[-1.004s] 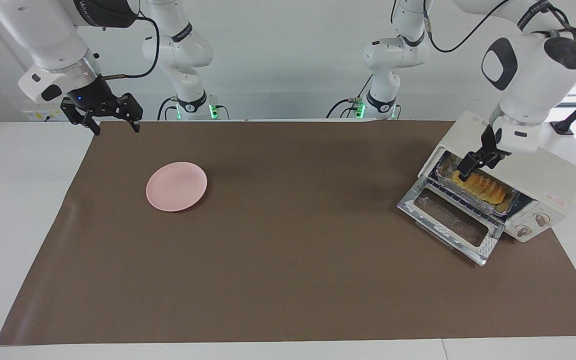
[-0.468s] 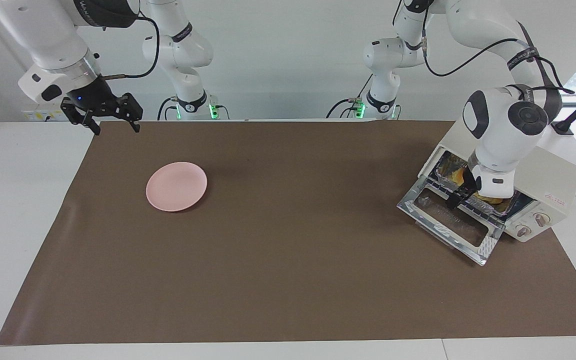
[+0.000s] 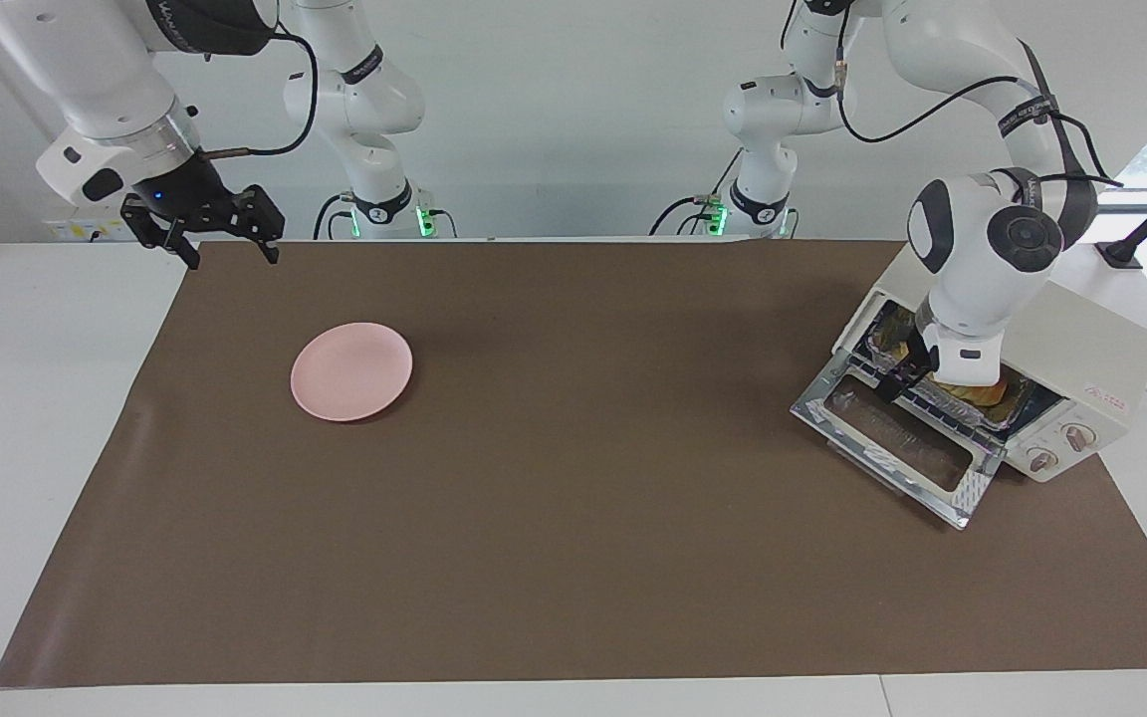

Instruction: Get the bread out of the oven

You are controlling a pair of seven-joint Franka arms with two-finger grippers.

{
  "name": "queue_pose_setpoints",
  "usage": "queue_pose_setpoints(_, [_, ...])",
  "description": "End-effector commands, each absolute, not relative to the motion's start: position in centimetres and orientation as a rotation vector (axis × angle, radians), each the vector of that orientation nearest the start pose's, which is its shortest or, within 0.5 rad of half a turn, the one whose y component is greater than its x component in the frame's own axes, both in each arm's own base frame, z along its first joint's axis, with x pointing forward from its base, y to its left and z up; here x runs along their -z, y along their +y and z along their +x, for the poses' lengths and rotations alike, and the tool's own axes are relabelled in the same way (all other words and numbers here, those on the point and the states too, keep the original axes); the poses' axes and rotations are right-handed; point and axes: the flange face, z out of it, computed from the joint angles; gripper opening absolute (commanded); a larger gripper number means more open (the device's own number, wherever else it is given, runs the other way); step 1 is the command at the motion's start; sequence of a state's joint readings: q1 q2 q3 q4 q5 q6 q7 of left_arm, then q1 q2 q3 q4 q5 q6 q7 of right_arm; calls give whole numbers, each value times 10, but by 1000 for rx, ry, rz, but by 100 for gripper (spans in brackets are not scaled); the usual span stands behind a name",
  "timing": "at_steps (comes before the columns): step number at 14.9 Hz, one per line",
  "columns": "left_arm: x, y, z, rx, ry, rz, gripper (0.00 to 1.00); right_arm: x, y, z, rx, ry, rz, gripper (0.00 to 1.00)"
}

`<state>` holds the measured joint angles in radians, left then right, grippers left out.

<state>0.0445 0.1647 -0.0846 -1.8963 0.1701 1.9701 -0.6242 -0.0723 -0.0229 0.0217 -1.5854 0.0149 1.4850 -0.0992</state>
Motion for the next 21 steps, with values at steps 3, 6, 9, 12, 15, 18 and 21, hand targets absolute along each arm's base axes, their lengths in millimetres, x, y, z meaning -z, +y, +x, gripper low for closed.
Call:
queue_pose_setpoints(3, [-392, -13, 573, -41, -780, -2856, 56, -623, -24, 530, -130, -59, -3106, 100])
queue_pose_setpoints(6, [-391, -7, 571, -67, -781, -2849, 0, -623, -24, 530, -130, -59, -3106, 100])
queue_pose_setpoints(9, [-392, -7, 571, -71, -774, -2849, 0, -623, -24, 530, -128, -59, -3106, 100])
queue_pose_setpoints(12, [-395, -11, 573, -74, -729, -2857, 0, -623, -24, 530, -130, -59, -3106, 100])
queue_pose_setpoints(15, [-424, -46, 603, -14, -613, -2853, 0, -623, -24, 530, -130, -59, -3106, 100])
queue_pose_setpoints(18, [-462, -136, 624, 60, -445, -2907, 0, -623, -24, 530, -128, -59, -3106, 100])
queue_pose_setpoints(21, [-455, -254, 592, 90, -173, -2952, 0, -623, -24, 530, -130, -59, -3106, 100])
